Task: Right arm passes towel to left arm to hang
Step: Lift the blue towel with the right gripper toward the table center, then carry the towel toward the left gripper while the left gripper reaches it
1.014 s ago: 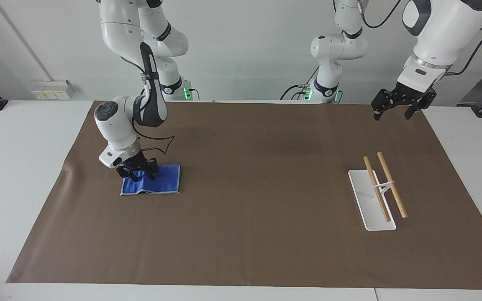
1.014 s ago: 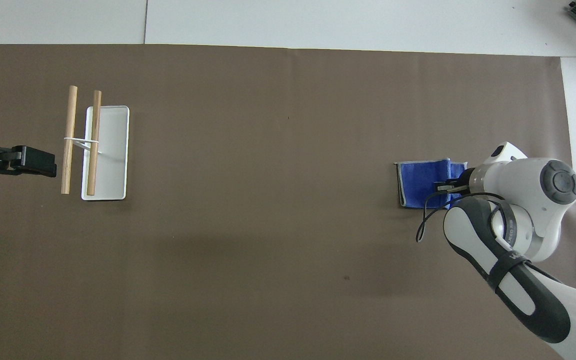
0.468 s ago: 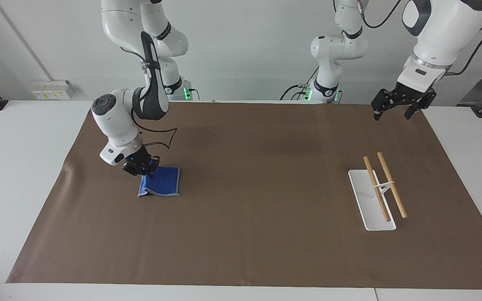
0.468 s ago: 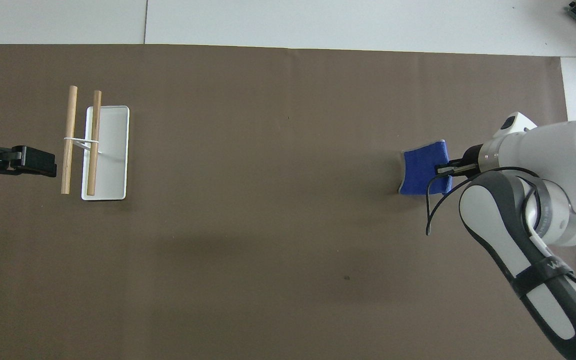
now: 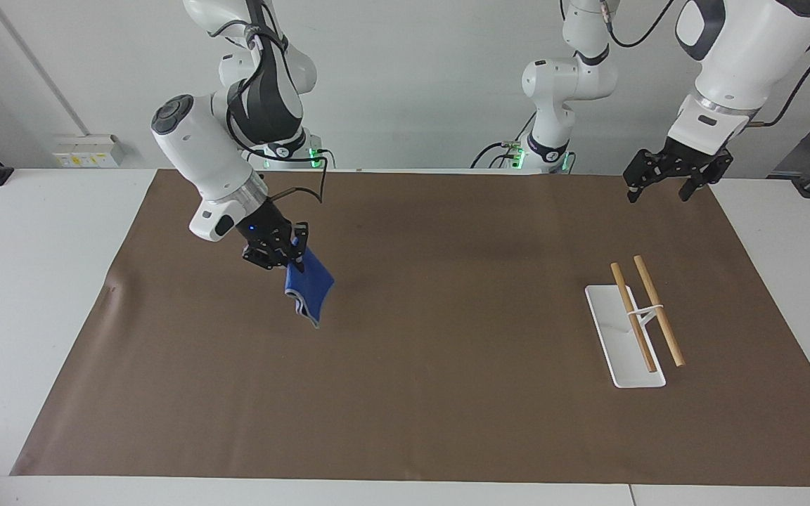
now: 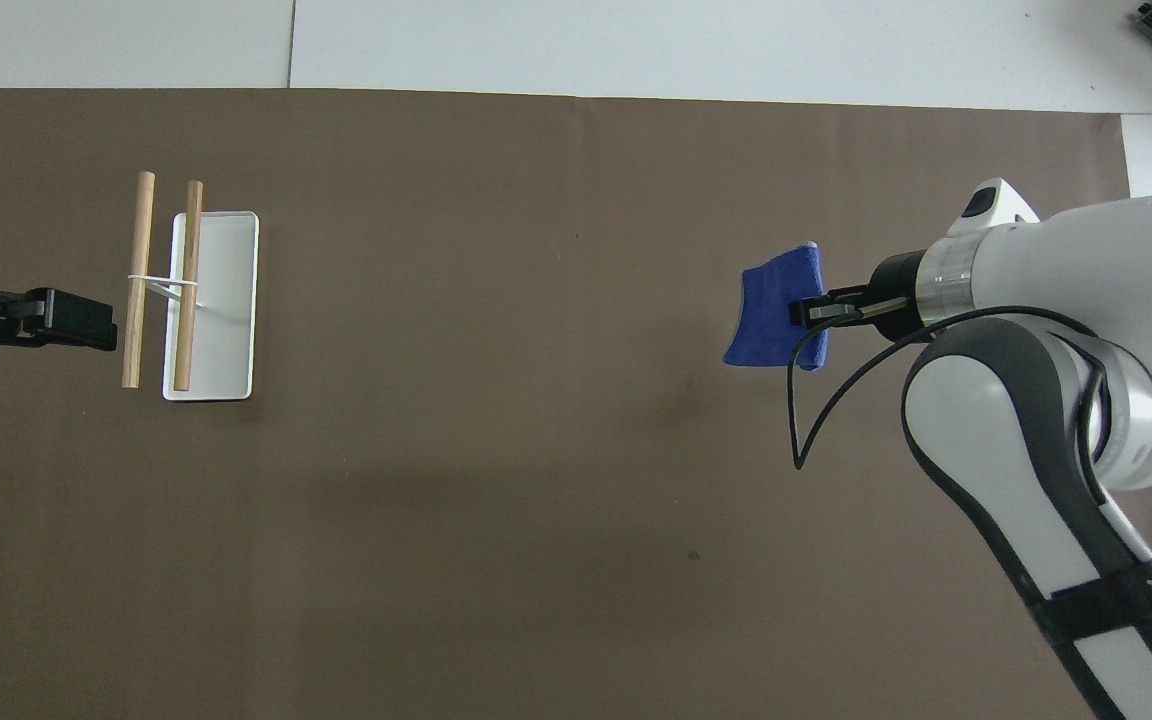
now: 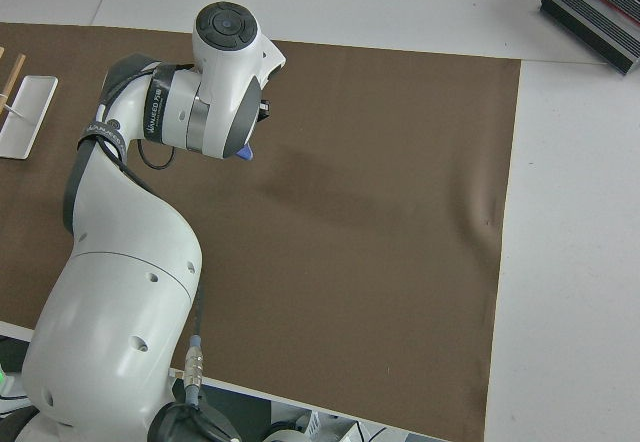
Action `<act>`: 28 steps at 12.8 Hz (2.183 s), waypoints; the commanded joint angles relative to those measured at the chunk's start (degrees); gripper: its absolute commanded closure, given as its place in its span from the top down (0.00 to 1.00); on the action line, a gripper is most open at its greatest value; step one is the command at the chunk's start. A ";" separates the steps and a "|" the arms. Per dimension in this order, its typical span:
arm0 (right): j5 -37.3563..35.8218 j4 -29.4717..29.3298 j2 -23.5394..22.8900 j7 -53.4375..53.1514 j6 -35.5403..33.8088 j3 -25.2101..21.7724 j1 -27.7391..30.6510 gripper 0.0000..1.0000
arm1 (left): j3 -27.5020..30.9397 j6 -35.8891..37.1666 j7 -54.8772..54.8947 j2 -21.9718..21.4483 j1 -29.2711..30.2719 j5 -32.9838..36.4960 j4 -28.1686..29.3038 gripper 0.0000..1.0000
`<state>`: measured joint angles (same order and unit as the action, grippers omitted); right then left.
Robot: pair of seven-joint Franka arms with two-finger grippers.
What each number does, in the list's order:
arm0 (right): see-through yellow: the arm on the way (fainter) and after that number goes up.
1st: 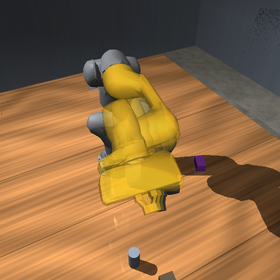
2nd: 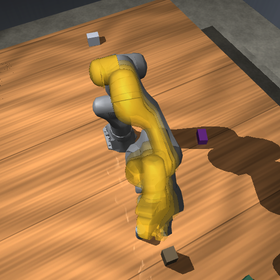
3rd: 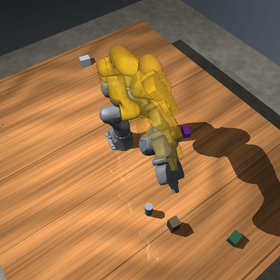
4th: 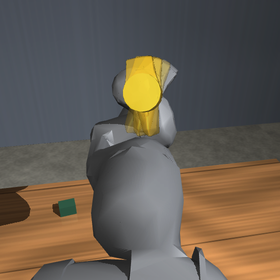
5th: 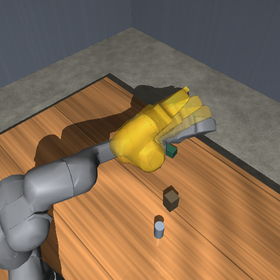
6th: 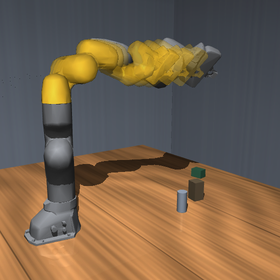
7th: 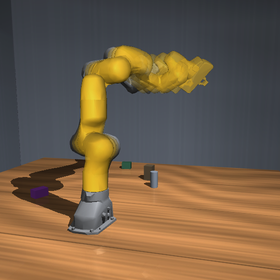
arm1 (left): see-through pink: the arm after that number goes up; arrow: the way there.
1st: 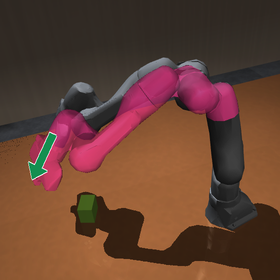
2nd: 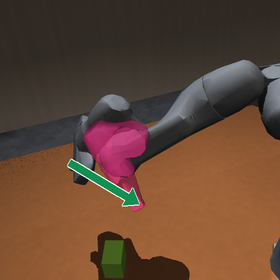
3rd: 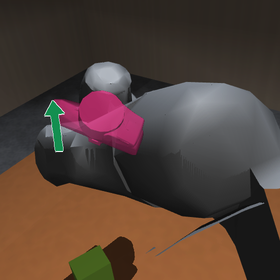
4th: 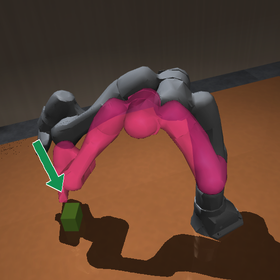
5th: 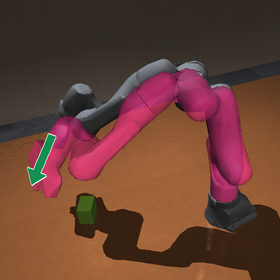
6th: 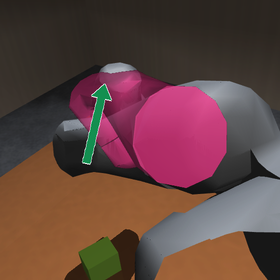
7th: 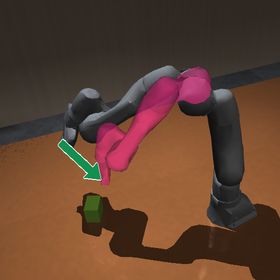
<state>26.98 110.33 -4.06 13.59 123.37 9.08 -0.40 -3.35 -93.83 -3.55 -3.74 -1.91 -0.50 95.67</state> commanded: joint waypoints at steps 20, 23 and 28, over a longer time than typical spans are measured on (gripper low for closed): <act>81.02 -2.57 -0.51 -13.48 24.38 8.49 -16.91 0.00 | 0.45 -36.07 -67.89 -7.34 -12.24 -25.51 20.96 1.00; 83.67 -4.07 -0.86 -14.82 24.82 8.49 -17.00 0.00 | 0.45 -36.16 -73.95 -7.25 -13.73 -25.43 20.43 1.00; 84.90 -4.51 -0.95 -14.73 24.82 8.49 -17.88 0.00 | 0.37 -37.12 -76.60 -7.07 -14.70 -25.78 20.17 1.00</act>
<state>110.32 107.11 -4.38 -1.04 147.05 16.94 -18.26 -3.73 -129.00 -78.55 -9.54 -15.02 -24.97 114.31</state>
